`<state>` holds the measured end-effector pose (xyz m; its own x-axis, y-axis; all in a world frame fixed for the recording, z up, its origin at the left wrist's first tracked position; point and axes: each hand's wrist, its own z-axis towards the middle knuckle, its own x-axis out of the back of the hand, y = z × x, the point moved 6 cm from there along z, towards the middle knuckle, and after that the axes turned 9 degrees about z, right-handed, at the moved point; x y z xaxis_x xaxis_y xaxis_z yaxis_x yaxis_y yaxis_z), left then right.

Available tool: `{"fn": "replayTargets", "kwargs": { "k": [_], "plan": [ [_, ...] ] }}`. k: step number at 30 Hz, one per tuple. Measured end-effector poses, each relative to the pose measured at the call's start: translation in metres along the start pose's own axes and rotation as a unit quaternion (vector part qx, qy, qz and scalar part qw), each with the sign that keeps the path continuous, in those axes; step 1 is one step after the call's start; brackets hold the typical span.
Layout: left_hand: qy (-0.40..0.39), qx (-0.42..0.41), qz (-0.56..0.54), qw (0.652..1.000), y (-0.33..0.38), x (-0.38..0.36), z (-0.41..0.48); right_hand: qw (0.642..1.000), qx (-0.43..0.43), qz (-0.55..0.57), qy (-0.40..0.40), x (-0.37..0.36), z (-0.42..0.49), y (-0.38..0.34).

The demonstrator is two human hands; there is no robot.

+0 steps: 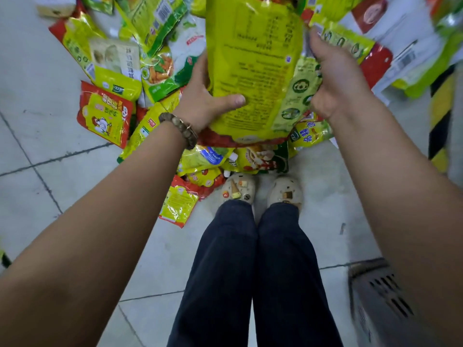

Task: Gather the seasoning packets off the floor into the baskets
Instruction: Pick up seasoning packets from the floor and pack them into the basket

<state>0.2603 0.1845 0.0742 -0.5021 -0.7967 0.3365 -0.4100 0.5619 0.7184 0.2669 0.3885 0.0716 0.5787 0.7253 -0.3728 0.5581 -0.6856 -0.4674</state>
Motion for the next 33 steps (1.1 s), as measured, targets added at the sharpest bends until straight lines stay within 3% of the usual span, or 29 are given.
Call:
{"fn": "replayTargets", "kwargs": {
  "k": [3, 6, 10, 12, 15, 17, 19, 23, 25, 29, 32, 33],
  "plan": [
    [-0.033, 0.053, -0.004, 0.998, 0.001, -0.01, -0.007, 0.998, -0.061, 0.027, 0.018, -0.002, -0.001, 0.024],
    [-0.018, 0.106, -0.012, 0.994, -0.017, -0.023, -0.023, 0.997, -0.045, 0.015, 0.069, 0.01, 0.0, 0.04],
    [0.061, 0.213, -0.108, 0.969, -0.05, -0.036, -0.05, 0.97, 0.031, -0.205, 0.126, 0.039, 0.014, 0.035],
    [0.089, 0.229, -0.171, 0.954, -0.058, -0.043, -0.058, 0.92, 0.088, -0.35, 0.153, 0.052, 0.022, 0.014],
    [0.12, 0.258, -0.251, 0.925, -0.072, -0.053, -0.062, 0.787, 0.2, -0.549, 0.197, 0.066, 0.037, -0.037],
    [0.136, 0.255, -0.274, 0.917, -0.078, -0.06, -0.057, 0.71, 0.228, -0.633, 0.205, 0.071, 0.05, -0.06],
    [0.142, 0.249, -0.279, 0.916, -0.075, -0.064, -0.051, 0.671, 0.21, -0.686, 0.189, 0.07, 0.064, -0.068],
    [0.152, 0.25, -0.272, 0.917, -0.071, -0.069, -0.04, 0.625, 0.152, -0.746, 0.173, 0.066, 0.078, -0.066],
    [0.146, 0.255, -0.26, 0.92, -0.069, -0.07, -0.036, 0.632, 0.114, -0.754, 0.138, 0.064, 0.08, -0.059],
    [0.136, 0.259, -0.238, 0.926, -0.07, -0.065, -0.031, 0.674, 0.131, -0.724, 0.075, 0.064, 0.066, -0.055],
    [0.126, 0.253, -0.215, 0.935, -0.06, -0.057, -0.034, 0.709, 0.171, -0.666, 0.157, 0.087, 0.042, -0.073],
    [0.119, 0.252, -0.208, 0.937, -0.052, -0.055, -0.037, 0.738, 0.182, -0.622, 0.189, 0.1, 0.031, -0.082]
  ]
}}
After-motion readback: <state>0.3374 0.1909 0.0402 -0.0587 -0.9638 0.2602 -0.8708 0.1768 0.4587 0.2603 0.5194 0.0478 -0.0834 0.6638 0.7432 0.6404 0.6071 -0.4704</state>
